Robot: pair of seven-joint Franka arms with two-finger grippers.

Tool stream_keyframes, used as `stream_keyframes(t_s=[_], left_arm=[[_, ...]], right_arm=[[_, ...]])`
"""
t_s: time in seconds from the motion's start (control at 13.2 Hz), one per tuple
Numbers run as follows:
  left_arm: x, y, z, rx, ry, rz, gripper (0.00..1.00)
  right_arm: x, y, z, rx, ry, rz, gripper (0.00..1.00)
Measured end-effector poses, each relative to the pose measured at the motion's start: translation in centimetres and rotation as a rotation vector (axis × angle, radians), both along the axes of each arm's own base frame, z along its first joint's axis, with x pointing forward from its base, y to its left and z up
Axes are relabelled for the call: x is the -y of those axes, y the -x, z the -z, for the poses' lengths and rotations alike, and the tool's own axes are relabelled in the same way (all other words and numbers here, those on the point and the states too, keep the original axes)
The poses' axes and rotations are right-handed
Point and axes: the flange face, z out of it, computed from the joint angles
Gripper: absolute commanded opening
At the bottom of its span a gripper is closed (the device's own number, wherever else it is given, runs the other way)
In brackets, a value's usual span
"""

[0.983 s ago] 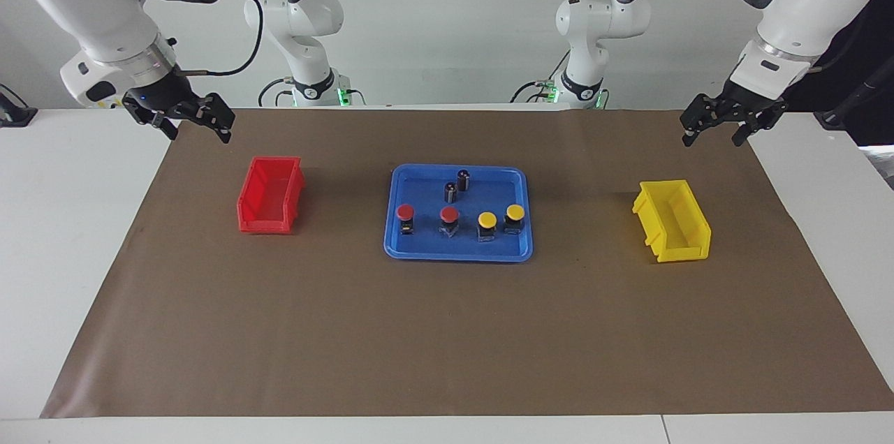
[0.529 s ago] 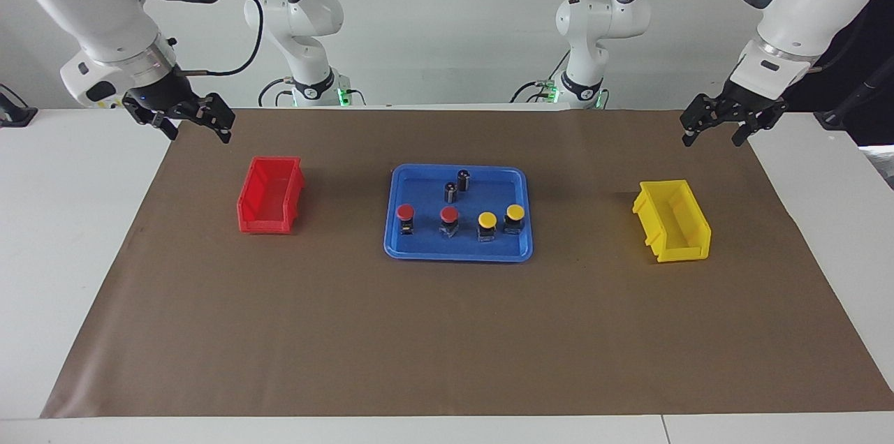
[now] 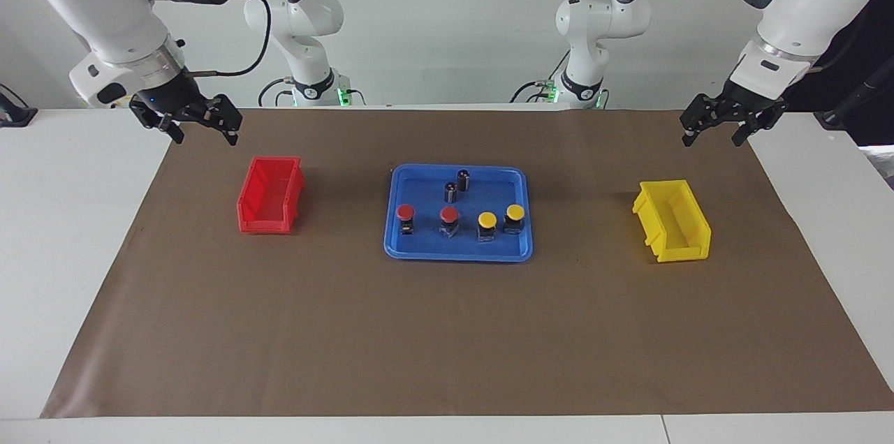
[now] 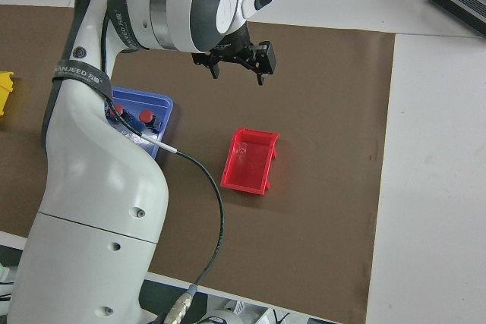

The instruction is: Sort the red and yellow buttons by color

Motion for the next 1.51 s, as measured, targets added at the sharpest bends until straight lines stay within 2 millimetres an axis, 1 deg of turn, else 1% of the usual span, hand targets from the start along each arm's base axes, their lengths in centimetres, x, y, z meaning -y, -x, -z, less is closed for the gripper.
stream_keyframes(t_s=[0.08,0.15,0.23,0.38,0.45,0.53,0.61,0.68,0.76,0.83,0.91,0.98,1.06,1.21,1.36,1.51], left_arm=[[0.0,0.0,0.0,0.0,0.0,0.0,1.0],[0.0,0.0,0.0,0.0,0.0,0.001,1.0],[0.1,0.0,0.0,0.0,0.0,0.001,1.0],[0.1,0.0,0.0,0.0,0.0,0.002,1.0],[0.1,0.0,0.0,0.0,0.0,0.002,1.0],[0.1,0.0,0.0,0.0,0.0,0.002,1.0],[0.1,0.0,0.0,0.0,0.0,0.002,1.0],[0.2,0.0,0.0,0.0,0.0,0.004,1.0],[0.4,0.0,0.0,0.0,0.0,0.007,1.0],[0.5,0.0,0.0,0.0,0.0,0.008,1.0],[0.5,0.0,0.0,0.0,0.0,0.008,1.0],[0.5,0.0,0.0,0.0,0.0,0.008,1.0],[0.5,0.0,0.0,0.0,0.0,0.008,1.0],[0.5,0.0,0.0,-0.002,-0.001,0.008,1.0],[0.4,0.0,0.0,-0.002,-0.001,0.008,1.0],[0.4,0.0,0.0,-0.002,-0.001,0.007,1.0]], right_arm=[[-1.2,-0.1,-0.1,0.003,0.001,0.0,1.0],[-3.1,-0.2,-0.2,0.005,0.002,0.001,1.0],[-5.4,-0.4,-0.2,0.008,0.003,0.0,1.0],[-10.9,-0.9,0.4,0.02,-0.002,0.007,1.0],[-14.6,-1.2,1.3,0.035,-0.009,0.013,1.0],[-18.5,-1.3,2.6,0.05,-0.018,0.02,1.0],[-22.6,-1.4,4.5,0.07,-0.031,0.021,1.0],[-25.9,-1.3,7.0,0.091,-0.046,0.022,1.0],[-28.0,-1.3,9.8,0.112,-0.061,0.026,1.0],[-29.1,-1.1,12.8,0.123,-0.071,0.027,1.0],[-29.6,-0.6,15.6,0.126,-0.075,0.023,1.0],[-29.7,0.0,17.9,0.128,-0.077,0.02,1.0],[-29.6,0.6,19.7,0.127,-0.076,0.019,1.0],[-29.6,1.4,21.8,0.132,-0.078,0.015,0.94],[-30.2,2.1,22.9,0.148,-0.088,0.002,0.86],[-30.3,2.5,23.7,0.153,-0.091,-0.001,0.8]])
